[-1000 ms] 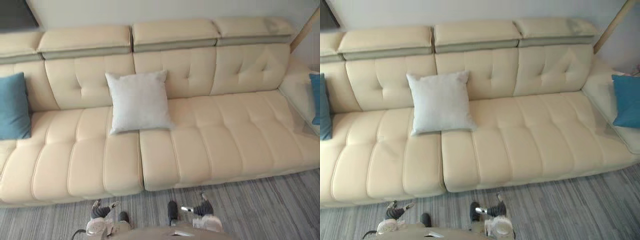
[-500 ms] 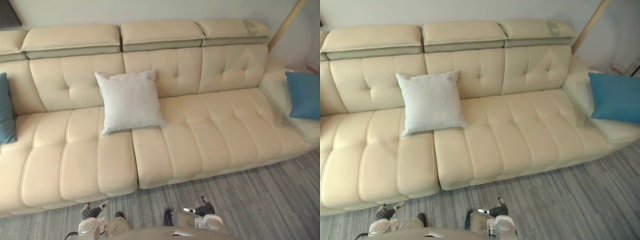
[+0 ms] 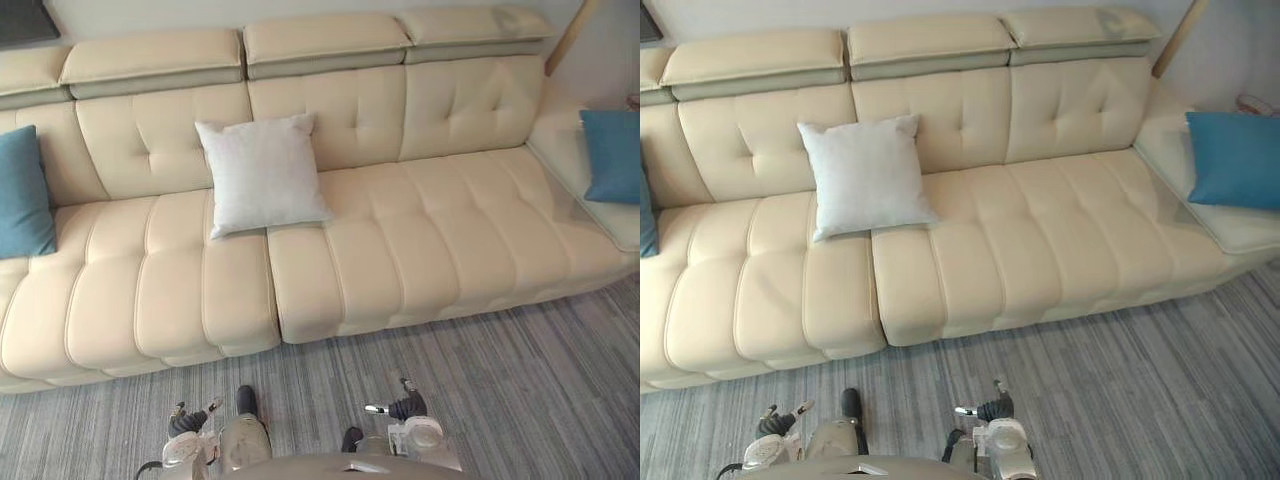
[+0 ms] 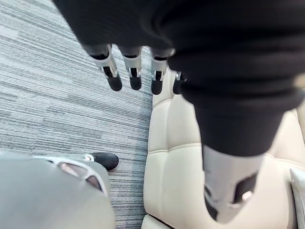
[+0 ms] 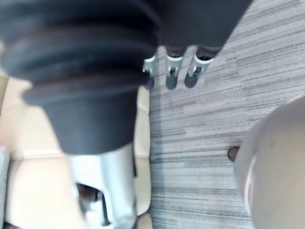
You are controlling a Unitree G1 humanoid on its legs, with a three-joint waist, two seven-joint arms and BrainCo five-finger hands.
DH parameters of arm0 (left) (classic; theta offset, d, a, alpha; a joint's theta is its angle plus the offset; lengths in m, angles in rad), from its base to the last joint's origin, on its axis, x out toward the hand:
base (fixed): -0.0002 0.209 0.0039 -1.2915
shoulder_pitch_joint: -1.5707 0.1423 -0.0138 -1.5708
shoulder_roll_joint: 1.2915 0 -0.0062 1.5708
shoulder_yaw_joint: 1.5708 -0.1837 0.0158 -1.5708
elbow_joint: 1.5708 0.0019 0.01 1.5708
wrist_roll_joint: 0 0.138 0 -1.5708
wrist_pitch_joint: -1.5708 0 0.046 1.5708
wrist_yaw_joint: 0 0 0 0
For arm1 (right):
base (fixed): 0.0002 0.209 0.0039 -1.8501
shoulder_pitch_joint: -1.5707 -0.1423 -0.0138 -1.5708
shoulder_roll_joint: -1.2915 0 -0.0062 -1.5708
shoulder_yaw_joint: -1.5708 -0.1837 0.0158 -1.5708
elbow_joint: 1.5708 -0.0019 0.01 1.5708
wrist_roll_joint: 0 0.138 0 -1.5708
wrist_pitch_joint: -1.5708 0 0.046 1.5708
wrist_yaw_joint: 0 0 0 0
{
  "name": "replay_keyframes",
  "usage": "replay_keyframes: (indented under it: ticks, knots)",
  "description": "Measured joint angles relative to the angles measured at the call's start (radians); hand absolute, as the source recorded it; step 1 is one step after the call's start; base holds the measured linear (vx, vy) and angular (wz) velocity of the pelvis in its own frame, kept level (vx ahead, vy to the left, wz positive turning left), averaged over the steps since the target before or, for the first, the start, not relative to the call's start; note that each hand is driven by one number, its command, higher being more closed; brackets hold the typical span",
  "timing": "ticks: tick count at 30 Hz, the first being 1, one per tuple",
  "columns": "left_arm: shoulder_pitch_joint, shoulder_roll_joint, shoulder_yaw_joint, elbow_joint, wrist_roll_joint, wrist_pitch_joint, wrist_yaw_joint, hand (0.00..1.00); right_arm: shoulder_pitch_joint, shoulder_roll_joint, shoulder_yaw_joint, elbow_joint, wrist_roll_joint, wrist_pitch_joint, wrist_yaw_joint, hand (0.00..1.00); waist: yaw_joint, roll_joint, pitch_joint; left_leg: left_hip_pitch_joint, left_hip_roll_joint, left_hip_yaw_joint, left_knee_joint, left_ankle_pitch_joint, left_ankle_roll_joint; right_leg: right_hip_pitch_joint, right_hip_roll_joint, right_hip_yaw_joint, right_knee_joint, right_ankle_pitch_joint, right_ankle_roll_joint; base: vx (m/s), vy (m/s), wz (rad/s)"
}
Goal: Pick up cushions and gather them together orderly.
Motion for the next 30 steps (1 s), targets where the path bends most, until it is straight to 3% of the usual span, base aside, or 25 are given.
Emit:
replay_keyframes:
  ticks: [1,4,6,8,11,14,16,17,18,19,20,21,22,23,24,27,28,29,30]
  knots:
    - [0.001,-0.001,0.001,0.0,0.0,0.0,0.001,0.0,0.001,-0.003,-0.001,0.0,0.0,0.002,-0.002,0.0,0.003,0.001,-0.001,-0.001,-0.004,-0.01,0.047,-0.011,0.009,-0.005,-0.005,0.007,0.002,0.002,-0.001,-0.06,0.117,-0.68]
    - [0.003,-0.019,0.004,-0.002,0.001,0.0,-0.001,0.0,0.012,0.002,-0.008,0.002,0.001,0.015,-0.007,0.0,-0.004,0.013,-0.003,0.01,-0.034,-0.055,0.199,-0.206,0.004,-0.033,-0.001,0.112,0.015,0.016,0.014,-0.08,0.172,-0.94]
    - [0.006,-0.023,0.008,-0.007,0.001,0.0,-0.001,0.0,0.023,0.014,-0.032,0.0,0.005,0.016,-0.007,0.0,-0.009,-0.002,-0.015,0.014,-0.066,-0.061,0.205,-0.256,-0.002,-0.046,0.005,0.167,-0.01,0.024,0.01,-0.07,0.18,-0.92]
    - [0.004,-0.04,0.01,-0.008,0.001,0.0,-0.005,0.0,0.027,0.023,-0.06,0.003,0.022,0.017,-0.006,0.0,-0.034,-0.005,-0.017,0.016,-0.1,-0.078,0.191,-0.27,0.005,-0.046,0.007,0.216,-0.076,0.05,0.009,-0.03,0.226,-0.78]
    - [0.004,-0.032,0.009,-0.005,0.001,0.0,-0.008,0.0,0.035,0.045,-0.103,0.006,0.062,0.017,-0.007,0.0,-0.046,-0.022,-0.035,0.023,-0.12,-0.066,0.166,-0.275,0.015,-0.043,0.02,0.279,-0.176,0.115,0.002,0.01,0.162,-0.73]
    - [0.0,-0.023,0.007,0.004,0.001,0.001,-0.011,0.0,0.035,0.047,-0.111,0.016,0.102,0.017,-0.007,0.0,-0.046,-0.042,-0.048,0.038,-0.11,-0.01,0.181,-0.291,0.032,-0.058,0.041,0.354,-0.205,0.214,0.002,0.09,0.061,-0.88]
    - [0.0,-0.022,0.001,0.011,0.001,0.001,-0.017,0.0,0.027,0.041,-0.11,0.038,0.102,0.017,-0.007,0.0,-0.048,-0.034,-0.053,0.048,-0.077,0.053,0.214,-0.321,0.017,-0.078,0.079,0.374,-0.198,0.259,0.042,0.12,-0.002,-1.08]
    - [-0.002,-0.022,0.001,0.016,0.001,0.001,-0.021,0.0,0.019,0.042,-0.109,0.044,0.102,0.018,-0.006,0.0,-0.046,-0.032,-0.053,0.052,-0.065,0.072,0.219,-0.327,0.016,-0.086,0.091,0.363,-0.201,0.275,0.044,0.09,-0.015,-1.48]
    - [-0.008,-0.023,0.003,0.026,0.001,0.002,-0.023,0.0,0.004,0.046,-0.107,0.044,0.102,0.017,-0.006,0.0,-0.041,-0.026,-0.054,0.06,-0.036,0.121,0.219,-0.324,0.024,-0.098,0.116,0.31,-0.231,0.324,0.009,0.09,-0.086,-1.65]
    - [-0.008,-0.024,0.0,0.027,0.001,0.003,-0.024,0.0,-0.015,0.048,-0.107,0.049,0.102,0.016,-0.006,0.0,-0.031,-0.005,-0.048,0.071,0.004,0.193,0.208,-0.315,0.038,-0.106,0.131,0.193,-0.274,0.364,-0.06,0.09,-0.118,-1.71]
    - [-0.012,-0.023,-0.008,0.026,0.003,0.003,-0.026,0.0,-0.025,0.046,-0.111,0.051,0.102,0.017,-0.006,0.0,-0.037,-0.005,-0.047,0.082,0.013,0.229,0.202,-0.314,0.038,-0.116,0.12,0.063,-0.241,0.308,-0.105,0.13,-0.152,-1.47]
    - [-0.018,-0.022,-0.03,0.027,0.006,0.004,-0.027,0.0,-0.024,0.037,-0.121,0.052,0.102,0.018,-0.006,0.0,-0.042,-0.007,-0.045,0.114,0.013,0.268,0.2,-0.314,0.037,-0.112,0.087,-0.121,-0.2,0.238,-0.121,0.13,-0.114,-1.22]
    - [-0.016,-0.017,-0.055,0.029,0.012,0.004,-0.03,0.0,-0.024,0.025,-0.144,0.063,0.101,0.016,-0.007,0.0,-0.054,0.019,-0.033,0.161,0.017,0.285,0.2,-0.313,0.034,-0.097,0.042,-0.277,-0.139,0.197,-0.125,0.15,-0.09,-1.15]
    - [-0.016,-0.015,-0.061,0.036,0.014,0.004,-0.031,0.0,-0.025,0.019,-0.147,0.081,0.101,0.015,-0.007,0.0,-0.056,0.013,-0.037,0.187,0.014,0.283,0.191,-0.313,0.029,-0.091,0.038,-0.285,-0.116,0.177,-0.126,0.2,-0.115,-1.05]
    - [-0.018,-0.009,-0.077,0.046,0.022,0.004,-0.033,0.0,-0.023,0.0,-0.154,0.091,0.101,0.015,-0.007,0.0,-0.063,0.036,-0.04,0.222,0.003,0.269,0.154,-0.317,0.017,-0.09,0.057,-0.253,-0.092,0.159,-0.112,0.17,-0.109,-0.66]
    - [-0.026,-0.003,-0.093,0.067,0.038,0.003,-0.043,0.0,-0.026,-0.02,-0.16,0.122,0.105,0.015,-0.007,0.0,-0.06,0.051,-0.043,0.222,0.031,0.236,0.203,-0.311,-0.003,-0.107,0.089,-0.197,-0.068,0.109,-0.1,0.15,-0.136,-0.71]
    - [-0.023,-0.003,-0.093,0.067,0.053,0.006,-0.046,0.0,-0.025,-0.018,-0.167,0.118,0.12,0.015,-0.008,0.0,-0.062,0.049,-0.036,0.168,0.086,0.195,0.373,-0.303,0.01,-0.104,0.094,-0.207,-0.039,0.075,-0.104,0.15,-0.135,-0.44]
    - [-0.023,-0.004,-0.092,0.067,0.054,0.007,-0.046,0.0,-0.026,-0.017,-0.169,0.118,0.121,0.015,-0.008,0.0,-0.062,0.05,-0.032,0.153,0.099,0.181,0.425,-0.294,0.018,-0.097,0.097,-0.205,-0.031,0.068,-0.106,0.17,-0.133,-0.46]
    - [-0.021,-0.008,-0.091,0.066,0.059,0.011,-0.047,0.0,-0.026,-0.016,-0.168,0.114,0.124,0.015,-0.011,0.0,-0.062,0.053,-0.015,0.113,0.145,0.129,0.577,-0.25,0.049,-0.065,0.114,-0.19,-0.017,0.051,-0.113,0.14,-0.09,-0.35]
